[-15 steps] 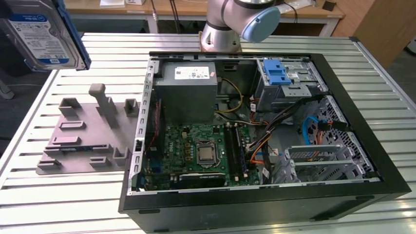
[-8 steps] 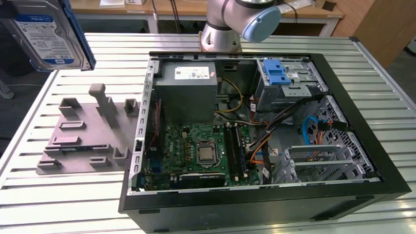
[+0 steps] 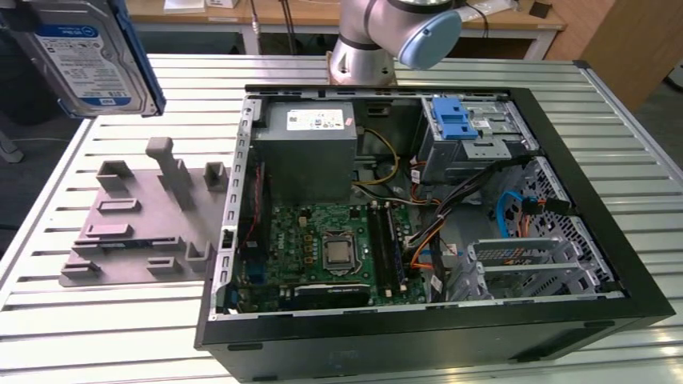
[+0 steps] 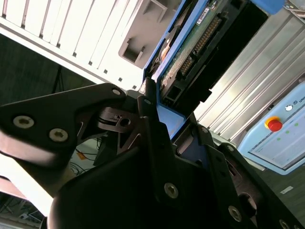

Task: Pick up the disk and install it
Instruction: 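Pick up the disk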

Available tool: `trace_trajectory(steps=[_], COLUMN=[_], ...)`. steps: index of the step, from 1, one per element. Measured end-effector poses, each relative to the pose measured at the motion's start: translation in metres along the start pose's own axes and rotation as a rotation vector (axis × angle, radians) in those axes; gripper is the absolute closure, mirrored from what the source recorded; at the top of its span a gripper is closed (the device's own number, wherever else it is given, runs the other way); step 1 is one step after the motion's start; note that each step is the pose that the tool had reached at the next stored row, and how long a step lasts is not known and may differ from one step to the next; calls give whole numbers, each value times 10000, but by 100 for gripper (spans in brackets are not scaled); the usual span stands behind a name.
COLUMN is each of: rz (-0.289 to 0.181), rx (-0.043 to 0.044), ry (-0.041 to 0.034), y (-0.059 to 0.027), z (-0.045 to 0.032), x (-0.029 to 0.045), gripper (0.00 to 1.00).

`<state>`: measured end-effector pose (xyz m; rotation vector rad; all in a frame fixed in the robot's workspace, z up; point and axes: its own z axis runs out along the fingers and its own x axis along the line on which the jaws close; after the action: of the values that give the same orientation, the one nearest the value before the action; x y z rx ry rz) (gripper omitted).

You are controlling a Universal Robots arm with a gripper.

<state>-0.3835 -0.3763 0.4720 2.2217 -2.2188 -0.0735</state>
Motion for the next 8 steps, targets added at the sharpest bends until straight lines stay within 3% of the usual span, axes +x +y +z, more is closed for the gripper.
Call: trace_trajectory(steps=[8], rz=[0], rx=[-7], ry=[0], y=[-132], z=[-5], x=[25], gripper=[64])
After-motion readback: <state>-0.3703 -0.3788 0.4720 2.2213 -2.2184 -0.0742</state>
